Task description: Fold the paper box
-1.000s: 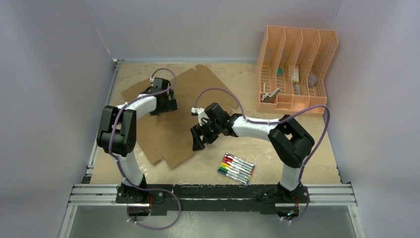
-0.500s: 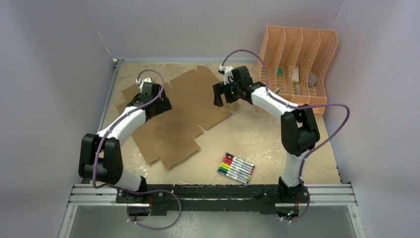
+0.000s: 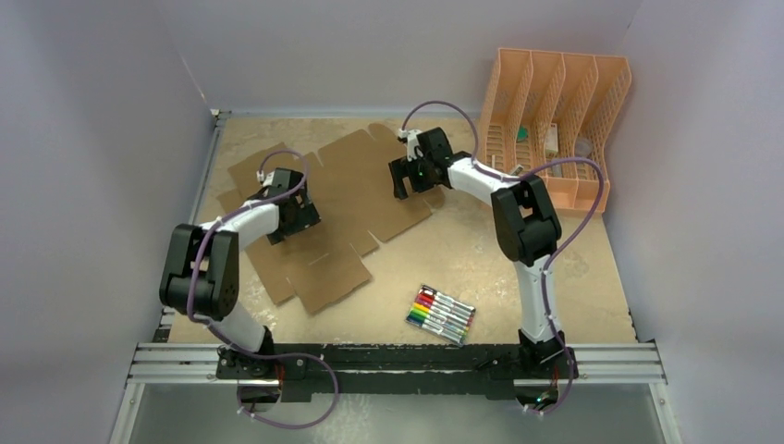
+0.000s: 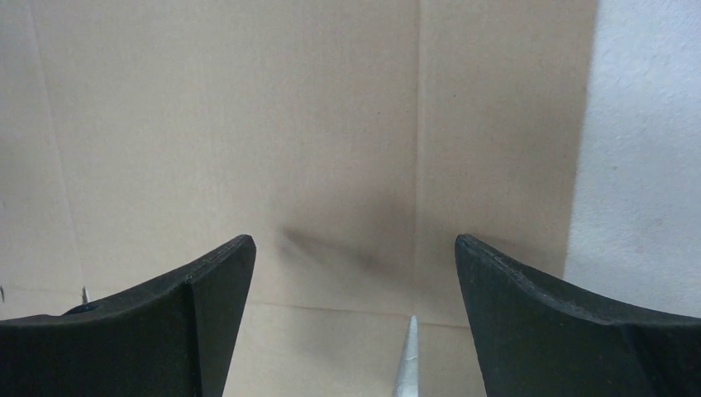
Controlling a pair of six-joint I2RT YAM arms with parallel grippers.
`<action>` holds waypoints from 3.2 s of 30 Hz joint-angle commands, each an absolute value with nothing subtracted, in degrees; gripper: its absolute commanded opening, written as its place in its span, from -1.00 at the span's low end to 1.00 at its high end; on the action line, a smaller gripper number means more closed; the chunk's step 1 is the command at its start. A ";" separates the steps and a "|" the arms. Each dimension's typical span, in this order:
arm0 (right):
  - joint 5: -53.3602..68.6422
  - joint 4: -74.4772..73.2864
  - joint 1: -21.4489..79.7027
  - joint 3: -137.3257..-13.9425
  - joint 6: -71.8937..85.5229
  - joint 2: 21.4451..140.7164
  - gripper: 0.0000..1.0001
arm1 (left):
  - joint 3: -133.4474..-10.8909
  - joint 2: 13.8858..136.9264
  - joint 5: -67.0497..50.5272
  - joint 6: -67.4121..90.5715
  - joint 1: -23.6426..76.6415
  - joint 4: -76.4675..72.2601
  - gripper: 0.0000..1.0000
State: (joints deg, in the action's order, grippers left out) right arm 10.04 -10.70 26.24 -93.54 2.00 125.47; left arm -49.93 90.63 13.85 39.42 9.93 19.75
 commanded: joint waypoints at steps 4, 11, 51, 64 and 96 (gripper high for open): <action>15.73 -11.72 27.35 -82.68 7.25 118.09 0.83 | -64.39 105.19 14.21 34.01 8.18 19.65 0.74; 19.78 -13.95 38.16 -71.78 10.81 108.89 0.81 | -81.12 117.63 14.84 27.71 8.17 24.35 0.71; 8.98 -13.97 28.77 -87.89 8.02 118.47 0.94 | -65.55 102.59 12.43 34.70 6.30 18.18 0.72; 18.99 -16.16 46.44 -72.21 14.73 107.56 0.91 | -79.73 117.68 14.35 27.08 6.06 21.77 0.69; 14.64 -18.47 18.87 -103.30 2.68 123.02 0.86 | -71.92 96.86 16.02 36.32 7.35 23.01 0.68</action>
State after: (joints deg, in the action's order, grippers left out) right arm 11.70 -18.39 18.76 -96.23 5.34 117.89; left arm -76.49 100.97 15.86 32.64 11.00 24.51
